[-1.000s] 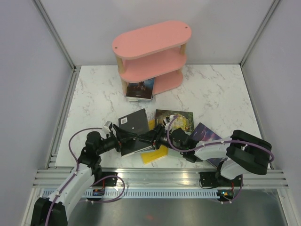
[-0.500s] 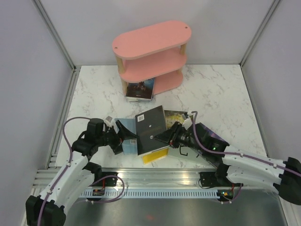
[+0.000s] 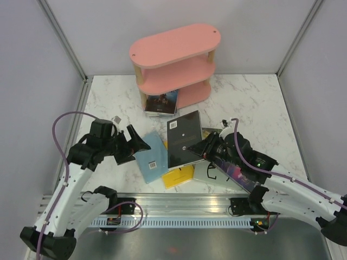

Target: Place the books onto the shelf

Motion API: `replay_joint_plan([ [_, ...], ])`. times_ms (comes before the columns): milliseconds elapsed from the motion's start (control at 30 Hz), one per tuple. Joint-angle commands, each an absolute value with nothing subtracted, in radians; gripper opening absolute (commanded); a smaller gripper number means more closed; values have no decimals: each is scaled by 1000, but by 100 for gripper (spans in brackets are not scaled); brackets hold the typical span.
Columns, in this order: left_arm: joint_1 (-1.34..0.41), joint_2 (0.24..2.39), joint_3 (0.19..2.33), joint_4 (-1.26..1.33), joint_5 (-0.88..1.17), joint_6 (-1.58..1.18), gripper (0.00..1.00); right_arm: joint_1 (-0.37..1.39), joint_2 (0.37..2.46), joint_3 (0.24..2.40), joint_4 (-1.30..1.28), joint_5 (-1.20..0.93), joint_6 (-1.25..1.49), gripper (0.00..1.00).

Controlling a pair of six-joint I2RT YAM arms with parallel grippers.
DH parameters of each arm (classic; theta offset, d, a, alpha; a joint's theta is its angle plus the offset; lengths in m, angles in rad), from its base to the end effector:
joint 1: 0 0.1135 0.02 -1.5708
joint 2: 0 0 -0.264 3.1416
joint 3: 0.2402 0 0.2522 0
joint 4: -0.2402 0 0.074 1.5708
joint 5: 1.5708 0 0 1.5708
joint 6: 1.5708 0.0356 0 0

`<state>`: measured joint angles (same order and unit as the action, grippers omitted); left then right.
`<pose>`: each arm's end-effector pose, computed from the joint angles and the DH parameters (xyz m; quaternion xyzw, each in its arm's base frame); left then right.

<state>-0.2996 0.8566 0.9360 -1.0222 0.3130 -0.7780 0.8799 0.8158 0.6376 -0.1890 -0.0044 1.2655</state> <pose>0.1400 -0.0547 0.3049 -0.1758 0.9241 -0.2838 0.1858 0.1229 0.1489 0.2820 0.1567 0.8093 0.4982 0.2689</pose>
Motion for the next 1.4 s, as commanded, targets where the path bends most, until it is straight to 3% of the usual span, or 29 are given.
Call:
replay_joint_plan([
  [0, -302, 769, 870, -780, 519, -820, 100, 881, 845, 762, -43, -51, 1233, 0],
  [300, -301, 598, 409, 34, 718, -1250, 100, 881, 980, 785, 207, -193, 1338, 0],
  [467, -302, 594, 339, 247, 710, -1371, 98, 887, 1069, 795, 305, -277, 1370, 0],
  [567, -301, 630, 350, 297, 724, -1371, 81, 905, 1110, 793, 360, -296, 1388, 0],
  [667, -302, 679, 360, 314, 727, -1365, 44, 913, 1149, 795, 425, -331, 1410, 0],
  [700, -301, 695, 365, 314, 726, -1362, 24, 913, 1152, 798, 434, -347, 1411, 0],
  [767, -302, 698, 368, 305, 697, -1358, 7, 913, 1157, 799, 434, -356, 1408, 0],
  [800, -301, 696, 371, 302, 686, -1358, 2, 913, 1160, 796, 437, -362, 1407, 0],
  [900, -301, 701, 399, 288, 657, -1344, 2, 913, 1167, 792, 416, -383, 1404, 0],
  [967, -302, 712, 419, 272, 637, -1336, 2, 911, 1154, 793, 321, -351, 1390, 50],
  [1033, -302, 703, 449, 230, 586, -1336, 2, 911, 1140, 792, 261, -315, 1384, 84],
  [1133, -302, 693, 501, 135, 519, -1313, 2, 911, 1117, 788, 242, -299, 1400, 92],
  [1367, -302, 672, 584, -23, 410, -1281, 2, 911, 1060, 798, 292, -221, 1505, 87],
])
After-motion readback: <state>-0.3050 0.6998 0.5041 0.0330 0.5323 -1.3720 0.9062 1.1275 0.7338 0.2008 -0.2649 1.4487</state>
